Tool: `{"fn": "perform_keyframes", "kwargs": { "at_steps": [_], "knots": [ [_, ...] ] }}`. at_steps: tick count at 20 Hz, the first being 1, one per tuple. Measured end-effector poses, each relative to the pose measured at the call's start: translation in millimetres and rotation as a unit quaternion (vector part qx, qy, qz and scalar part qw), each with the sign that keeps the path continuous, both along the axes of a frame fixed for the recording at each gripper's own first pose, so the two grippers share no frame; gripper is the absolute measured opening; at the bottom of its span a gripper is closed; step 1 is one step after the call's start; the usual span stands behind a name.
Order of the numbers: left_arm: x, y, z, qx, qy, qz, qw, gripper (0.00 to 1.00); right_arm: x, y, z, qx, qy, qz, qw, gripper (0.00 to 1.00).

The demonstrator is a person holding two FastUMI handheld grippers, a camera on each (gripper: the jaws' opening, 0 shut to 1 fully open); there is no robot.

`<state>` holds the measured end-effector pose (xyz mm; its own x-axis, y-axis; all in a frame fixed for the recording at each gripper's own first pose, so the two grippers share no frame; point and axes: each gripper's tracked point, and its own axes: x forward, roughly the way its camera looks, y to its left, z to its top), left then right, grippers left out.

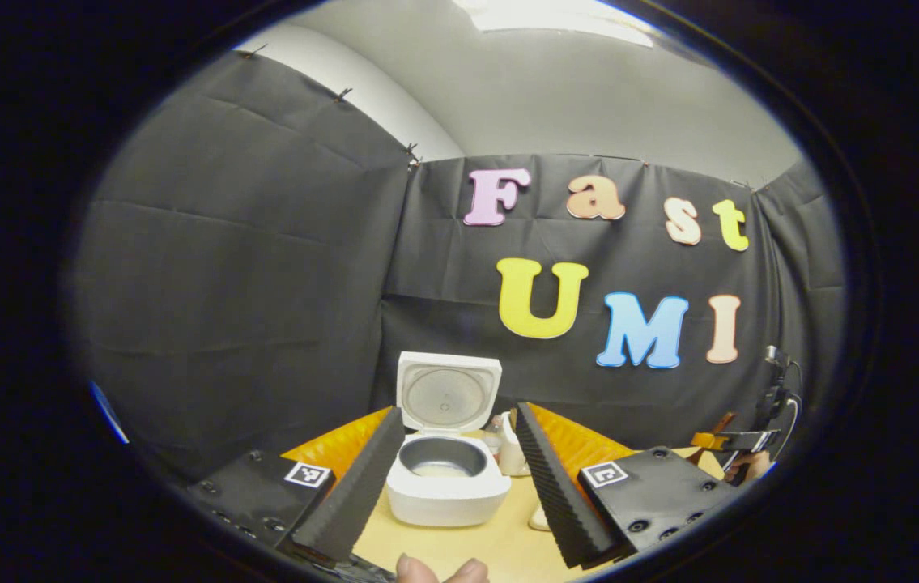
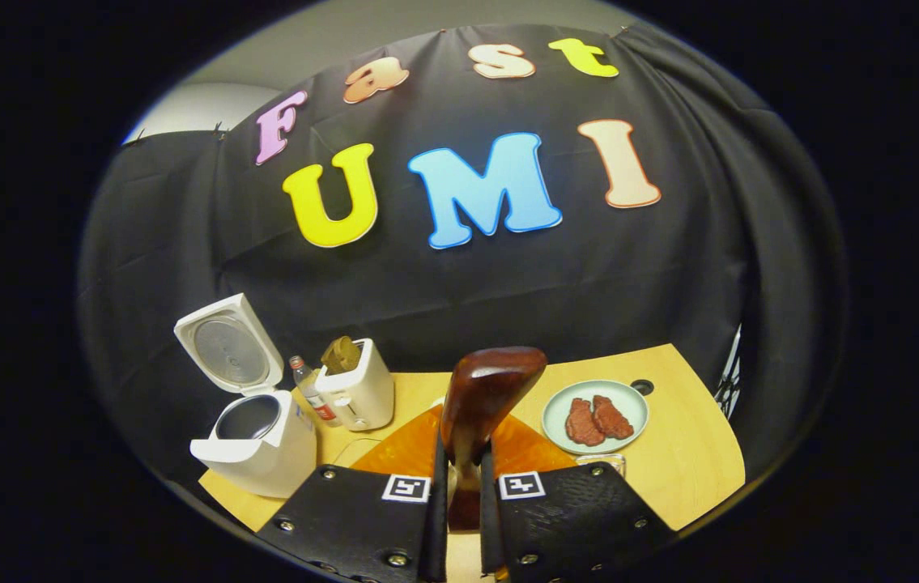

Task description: Close the left gripper, press the button to open the rice cooker; take a wooden spoon from the chopstick holder with the right hand, scoop a spoonful of rice and pour it into the rice cooker, then put the wooden spoon back into the chopstick holder.

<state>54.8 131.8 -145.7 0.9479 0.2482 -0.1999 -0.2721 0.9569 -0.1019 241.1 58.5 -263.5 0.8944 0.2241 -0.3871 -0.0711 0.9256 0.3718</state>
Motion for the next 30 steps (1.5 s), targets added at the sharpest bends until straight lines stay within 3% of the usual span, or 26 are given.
{"fn": "perform_keyframes", "kwargs": {
  "at_steps": [4, 5, 6, 7, 15, 18, 21, 25, 26, 30],
  "knots": [
    [-12.7, 24.1, -10.0, -0.029, 0.002, -0.014, 0.999, 0.94, 4.4, 48.1, -3.0, 0.003, 0.019, 0.018, 1.0, 0.17],
    [-15.9, 27.3, -12.1, -0.04, 0.006, -0.014, 0.999, 1.0, 7.1, 55.2, -8.3, -0.007, 0.024, 0.024, 0.999, 0.17],
    [-18.4, 31.5, -11.5, -0.048, 0.003, -0.014, 0.999, 0.94, 11.9, 60.1, -14.6, -0.019, 0.03, 0.028, 0.999, 0.17],
    [-20.1, 36.8, -10.8, -0.052, 0.002, -0.012, 0.999, 0.94, 16.3, 64.6, -23.8, -0.025, 0.042, 0.031, 0.998, 0.17],
    [-11.2, 60.7, -13.1, -0.027, 0.026, 0.033, 0.999, 0.97, 48.8, 123.6, -116.0, -0.058, 0.113, 0.09, 0.988, 0.17],
    [-4.8, 56.4, -18.8, -0.013, 0.042, 0.04, 0.998, 0.93, 49.7, 130.6, -139.7, -0.082, 0.12, 0.11, 0.983, 0.17],
    [-0.2, 48.7, -19.2, -0.008, 0.046, 0.049, 0.998, 0.97, 40.9, 134.2, -156.7, -0.098, 0.13, 0.125, 0.979, 0.17],
    [8.3, 41.4, -23.7, -0.007, 0.051, 0.055, 0.997, 1.0, 27.6, 141.1, -167.3, -0.091, 0.14, 0.146, 0.975, 0.17],
    [8.5, 40.4, -20.9, -0.007, 0.048, 0.058, 0.997, 0.94, 23.8, 146.1, -167.1, -0.084, 0.142, 0.155, 0.974, 0.17],
    [9.3, 38.9, -22.0, -0.004, 0.05, 0.066, 0.997, 0.97, 11.5, 169.9, -163.7, -0.002, 0.171, 0.154, 0.973, 0.17]
  ]
}}
